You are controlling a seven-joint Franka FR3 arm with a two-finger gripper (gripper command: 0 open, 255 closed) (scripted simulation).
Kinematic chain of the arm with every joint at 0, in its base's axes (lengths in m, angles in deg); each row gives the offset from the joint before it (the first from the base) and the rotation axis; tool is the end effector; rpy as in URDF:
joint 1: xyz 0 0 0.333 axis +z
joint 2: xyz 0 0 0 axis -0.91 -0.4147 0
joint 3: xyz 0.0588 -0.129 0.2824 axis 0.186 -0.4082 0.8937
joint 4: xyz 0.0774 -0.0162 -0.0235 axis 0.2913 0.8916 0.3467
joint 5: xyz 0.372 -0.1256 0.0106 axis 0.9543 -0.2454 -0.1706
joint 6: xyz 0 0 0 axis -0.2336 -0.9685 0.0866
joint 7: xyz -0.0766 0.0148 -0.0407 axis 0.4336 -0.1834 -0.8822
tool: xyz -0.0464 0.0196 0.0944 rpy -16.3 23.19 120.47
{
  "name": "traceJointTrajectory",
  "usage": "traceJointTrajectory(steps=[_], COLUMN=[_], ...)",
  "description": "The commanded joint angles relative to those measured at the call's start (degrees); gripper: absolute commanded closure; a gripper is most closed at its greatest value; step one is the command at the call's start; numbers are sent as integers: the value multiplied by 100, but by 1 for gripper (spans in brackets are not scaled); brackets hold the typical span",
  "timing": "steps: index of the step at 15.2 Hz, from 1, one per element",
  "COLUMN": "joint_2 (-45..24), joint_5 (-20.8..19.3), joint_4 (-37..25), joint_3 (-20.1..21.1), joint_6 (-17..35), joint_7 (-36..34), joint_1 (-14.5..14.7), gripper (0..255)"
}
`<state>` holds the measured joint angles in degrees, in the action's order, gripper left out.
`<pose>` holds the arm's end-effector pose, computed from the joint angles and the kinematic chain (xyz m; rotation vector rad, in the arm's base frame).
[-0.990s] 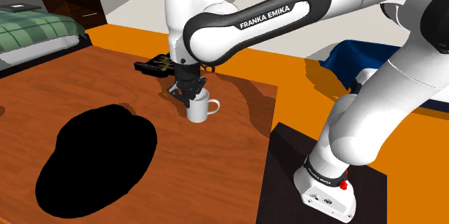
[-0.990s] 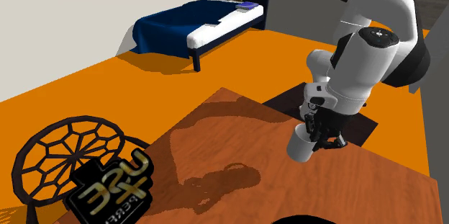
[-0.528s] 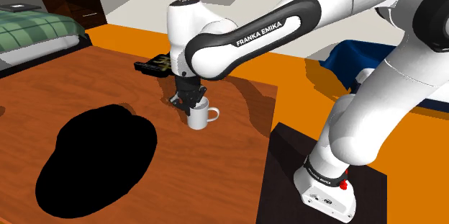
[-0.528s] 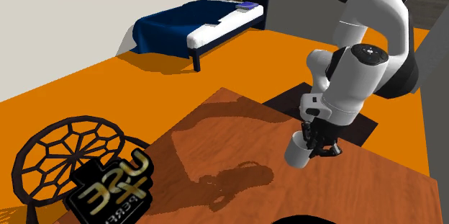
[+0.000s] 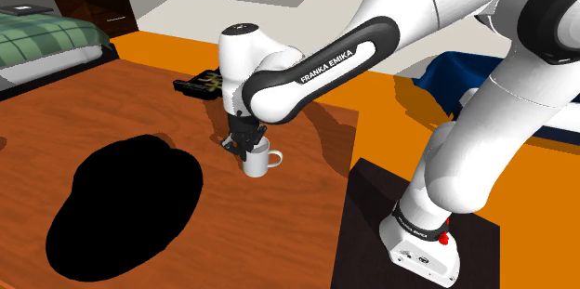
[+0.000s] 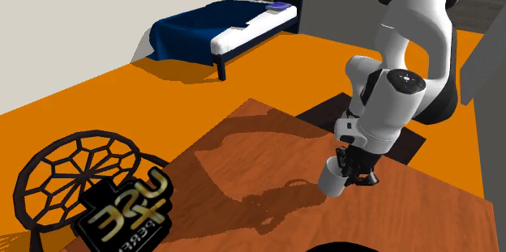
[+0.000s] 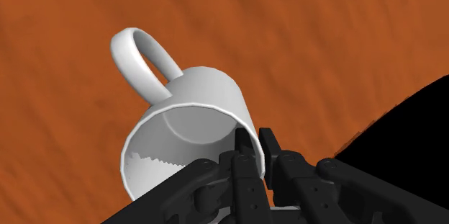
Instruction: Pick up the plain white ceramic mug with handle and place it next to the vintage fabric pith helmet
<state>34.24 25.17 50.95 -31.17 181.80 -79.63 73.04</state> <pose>0.4389 0.2244 0.3914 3.1128 -0.2352 0.1046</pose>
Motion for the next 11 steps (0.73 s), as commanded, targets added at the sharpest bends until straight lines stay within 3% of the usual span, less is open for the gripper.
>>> traceJointTrajectory(steps=[1, 10, 11], joint_2=[-79, -149, -149], joint_5=[-35, -67, -67], joint_4=[73, 129, 129], joint_3=[9, 16, 16], joint_6=[151, 273, 273], joint_7=[-29, -58, -58], joint_1=[-5, -8, -8], gripper=[255, 255, 0])
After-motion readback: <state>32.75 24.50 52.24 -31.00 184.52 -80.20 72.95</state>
